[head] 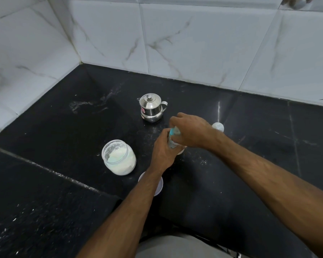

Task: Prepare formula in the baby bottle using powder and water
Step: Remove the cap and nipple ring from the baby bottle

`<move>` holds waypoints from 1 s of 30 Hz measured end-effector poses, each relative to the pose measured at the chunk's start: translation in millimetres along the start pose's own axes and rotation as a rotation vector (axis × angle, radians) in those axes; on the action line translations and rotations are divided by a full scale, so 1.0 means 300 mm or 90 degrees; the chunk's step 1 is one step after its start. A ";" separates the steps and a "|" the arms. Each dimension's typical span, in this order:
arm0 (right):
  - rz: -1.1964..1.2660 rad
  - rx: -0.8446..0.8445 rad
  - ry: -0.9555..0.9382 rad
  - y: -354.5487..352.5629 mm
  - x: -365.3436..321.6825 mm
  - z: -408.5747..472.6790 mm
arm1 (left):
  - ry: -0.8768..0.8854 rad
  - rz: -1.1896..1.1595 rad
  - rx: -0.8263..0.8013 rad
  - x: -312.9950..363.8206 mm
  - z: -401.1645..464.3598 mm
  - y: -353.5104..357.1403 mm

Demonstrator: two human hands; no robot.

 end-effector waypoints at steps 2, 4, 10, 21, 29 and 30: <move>0.028 -0.039 -0.020 -0.016 0.005 -0.006 | -0.008 0.007 -0.001 0.002 0.003 0.004; 0.047 -0.045 -0.028 -0.029 0.008 -0.018 | -0.010 0.013 -0.004 0.001 0.006 0.006; 0.002 0.004 -0.003 -0.002 0.000 -0.014 | -0.008 0.009 0.003 -0.013 0.007 0.007; 0.047 0.001 -0.006 0.009 0.006 -0.016 | -0.009 0.016 0.005 -0.017 0.007 0.010; 0.089 -0.060 -0.043 0.003 0.008 -0.014 | -0.018 0.041 0.000 -0.005 0.012 0.013; 0.077 -0.038 -0.033 0.010 0.008 -0.014 | -0.022 0.044 -0.004 -0.004 0.013 0.013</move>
Point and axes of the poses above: each hand's wrist, its own z-axis towards the middle knuckle, its own y-axis out of the palm, x = y × z, the point moved 1 cm from there along z, towards the middle knuckle, and after that the axes turned 9 degrees about y, right-handed, at the moved point
